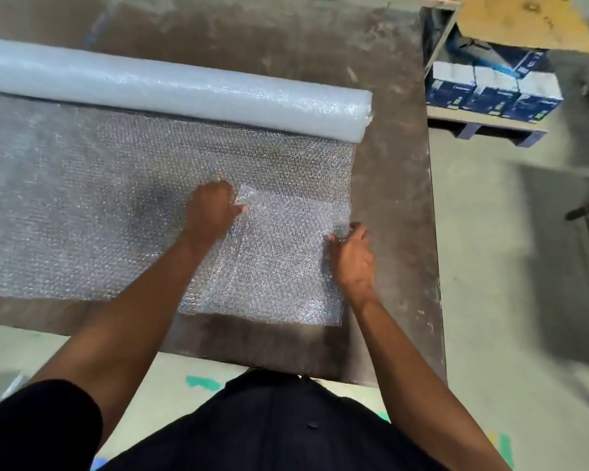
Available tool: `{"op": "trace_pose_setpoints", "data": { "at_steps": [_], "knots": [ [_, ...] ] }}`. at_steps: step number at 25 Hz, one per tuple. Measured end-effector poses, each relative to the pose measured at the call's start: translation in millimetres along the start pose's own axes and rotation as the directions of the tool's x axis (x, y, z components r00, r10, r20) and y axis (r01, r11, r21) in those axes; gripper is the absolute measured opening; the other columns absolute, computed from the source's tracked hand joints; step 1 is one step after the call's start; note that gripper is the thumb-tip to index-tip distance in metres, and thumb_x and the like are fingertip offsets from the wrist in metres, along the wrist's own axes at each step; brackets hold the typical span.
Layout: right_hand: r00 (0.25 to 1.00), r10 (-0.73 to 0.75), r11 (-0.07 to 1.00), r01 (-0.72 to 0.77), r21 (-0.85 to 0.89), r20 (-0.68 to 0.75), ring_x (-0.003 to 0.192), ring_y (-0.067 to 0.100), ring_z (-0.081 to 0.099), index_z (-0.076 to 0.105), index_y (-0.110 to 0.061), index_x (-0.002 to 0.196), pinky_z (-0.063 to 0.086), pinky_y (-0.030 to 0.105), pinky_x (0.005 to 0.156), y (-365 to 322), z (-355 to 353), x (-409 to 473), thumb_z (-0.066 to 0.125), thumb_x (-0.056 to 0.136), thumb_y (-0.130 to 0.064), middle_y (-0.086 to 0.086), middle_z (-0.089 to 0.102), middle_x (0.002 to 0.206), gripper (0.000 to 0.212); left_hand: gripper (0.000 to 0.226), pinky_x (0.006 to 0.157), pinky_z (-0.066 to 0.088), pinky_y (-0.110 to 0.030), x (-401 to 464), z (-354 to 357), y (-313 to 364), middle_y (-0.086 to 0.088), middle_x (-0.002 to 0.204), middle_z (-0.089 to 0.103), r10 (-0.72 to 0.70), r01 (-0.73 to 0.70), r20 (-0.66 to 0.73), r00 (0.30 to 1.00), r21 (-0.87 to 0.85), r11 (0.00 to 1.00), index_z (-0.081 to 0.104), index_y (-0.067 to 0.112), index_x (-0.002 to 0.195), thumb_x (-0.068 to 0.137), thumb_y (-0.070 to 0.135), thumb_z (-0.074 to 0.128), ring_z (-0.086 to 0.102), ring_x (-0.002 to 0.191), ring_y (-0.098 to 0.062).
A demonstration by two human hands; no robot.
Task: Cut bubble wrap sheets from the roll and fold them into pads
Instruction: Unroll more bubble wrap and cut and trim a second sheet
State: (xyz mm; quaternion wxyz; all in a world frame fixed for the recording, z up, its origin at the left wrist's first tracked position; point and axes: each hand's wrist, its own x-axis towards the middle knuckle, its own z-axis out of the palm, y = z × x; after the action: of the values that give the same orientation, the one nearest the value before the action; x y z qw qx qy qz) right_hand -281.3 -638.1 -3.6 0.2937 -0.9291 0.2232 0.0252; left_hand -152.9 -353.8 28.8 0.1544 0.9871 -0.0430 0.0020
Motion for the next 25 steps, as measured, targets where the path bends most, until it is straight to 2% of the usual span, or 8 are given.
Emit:
{"op": "trace_pose_setpoints", "data": {
  "at_steps": [3, 5, 8, 12, 15, 18, 22, 25],
  "knots": [
    [0.981, -0.162, 0.944, 0.121, -0.308, -0.110, 0.119, 0.033, 0.056, 0.017, -0.009, 0.164, 0.055, 0.048, 0.101, -7, 7, -11, 0.038, 0.110, -0.059, 0.021, 0.042, 0.148, 0.077, 0.057, 0.084, 0.059, -0.044, -19, 3, 5, -0.013, 0.120, 0.066, 0.091, -0.070, -0.111, 0.990, 0.175, 0.982, 0.060, 0.012, 0.126, 0.086, 0.047, 0.081, 0.062, 0.109, -0.031],
    [0.963, -0.269, 0.885, 0.252, -0.392, 0.011, 0.151, 0.037, 0.036, 0.012, -0.016, 0.168, 0.031, 0.053, 0.124, -6, 14, -15, 0.026, 0.111, -0.063, 0.019, 0.029, 0.168, 0.076, 0.053, 0.090, 0.059, -0.046, -29, 3, 11, -0.011, 0.129, 0.062, 0.088, -0.072, -0.080, 0.993, 0.182, 0.981, 0.056, 0.014, 0.135, 0.093, 0.042, 0.074, 0.060, 0.115, -0.030],
    [0.935, -0.321, 0.863, 0.354, -0.361, 0.151, 0.164, 0.031, 0.009, 0.013, -0.023, 0.170, 0.012, 0.055, 0.129, -6, 16, -15, 0.019, 0.111, -0.064, 0.010, 0.009, 0.178, 0.071, 0.049, 0.091, 0.060, -0.040, -39, 11, 22, -0.007, 0.146, 0.053, 0.139, -0.133, -0.094, 0.986, 0.073, 0.988, 0.050, 0.019, 0.146, 0.100, 0.013, 0.066, 0.059, 0.118, -0.026],
    [0.919, -0.394, 0.903, 0.393, -0.175, 0.034, 0.157, 0.021, 0.028, 0.026, -0.021, 0.166, 0.024, 0.053, 0.124, -5, 12, -17, 0.032, 0.113, -0.054, 0.004, 0.031, 0.170, 0.062, 0.083, 0.050, 0.053, -0.025, -63, 17, 49, -0.003, 0.166, 0.019, 0.180, -0.194, -0.103, 0.978, -0.150, 0.969, 0.033, 0.023, 0.160, 0.090, -0.014, 0.060, 0.058, 0.090, -0.013],
    [0.868, -0.495, 0.865, 0.490, 0.105, 0.025, 0.131, 0.014, 0.055, 0.052, -0.020, 0.148, 0.043, 0.047, 0.115, -3, 4, -19, 0.052, 0.110, -0.029, -0.001, 0.059, 0.142, 0.039, 0.084, 0.076, 0.060, -0.030, -84, 33, 89, -0.017, 0.164, 0.019, 0.062, -0.130, -0.163, 0.985, -0.446, 0.886, 0.011, 0.017, 0.167, 0.099, -0.011, 0.053, 0.060, 0.108, -0.020],
    [0.856, -0.517, 0.769, 0.457, 0.446, 0.014, 0.104, 0.007, 0.068, 0.071, -0.019, 0.123, 0.057, 0.039, 0.094, -6, -4, -17, 0.061, 0.105, -0.017, -0.007, 0.072, 0.117, 0.020, 0.071, 0.096, 0.057, -0.040, -93, 58, 128, -0.014, 0.146, 0.053, -0.187, 0.070, -0.079, 0.979, -0.736, 0.673, 0.008, 0.010, 0.167, 0.109, 0.008, 0.048, 0.062, 0.118, -0.023],
    [0.851, -0.500, 0.767, 0.349, 0.538, 0.161, 0.094, 0.006, 0.073, 0.074, -0.021, 0.112, 0.060, 0.036, 0.090, 15, -22, -1, 0.070, 0.095, -0.015, -0.009, 0.077, 0.101, 0.018, 0.052, 0.079, 0.061, -0.033, -93, 72, 185, -0.007, 0.125, 0.058, -0.399, 0.263, 0.211, 0.892, -0.962, 0.078, 0.028, 0.016, 0.161, 0.112, 0.013, 0.043, 0.064, 0.104, -0.021],
    [0.845, -0.430, 0.816, 0.214, 0.537, 0.317, 0.078, -0.001, 0.071, 0.072, -0.020, 0.105, 0.060, 0.028, 0.080, 36, -45, 16, 0.080, 0.086, -0.020, -0.009, 0.076, 0.086, 0.020, 0.043, 0.081, 0.052, -0.029, -95, 90, 212, -0.009, 0.110, 0.055, -0.497, 0.220, 0.191, 0.847, -0.975, 0.001, 0.049, 0.011, 0.149, 0.107, 0.004, 0.044, 0.056, 0.095, -0.016]
  ]
}}
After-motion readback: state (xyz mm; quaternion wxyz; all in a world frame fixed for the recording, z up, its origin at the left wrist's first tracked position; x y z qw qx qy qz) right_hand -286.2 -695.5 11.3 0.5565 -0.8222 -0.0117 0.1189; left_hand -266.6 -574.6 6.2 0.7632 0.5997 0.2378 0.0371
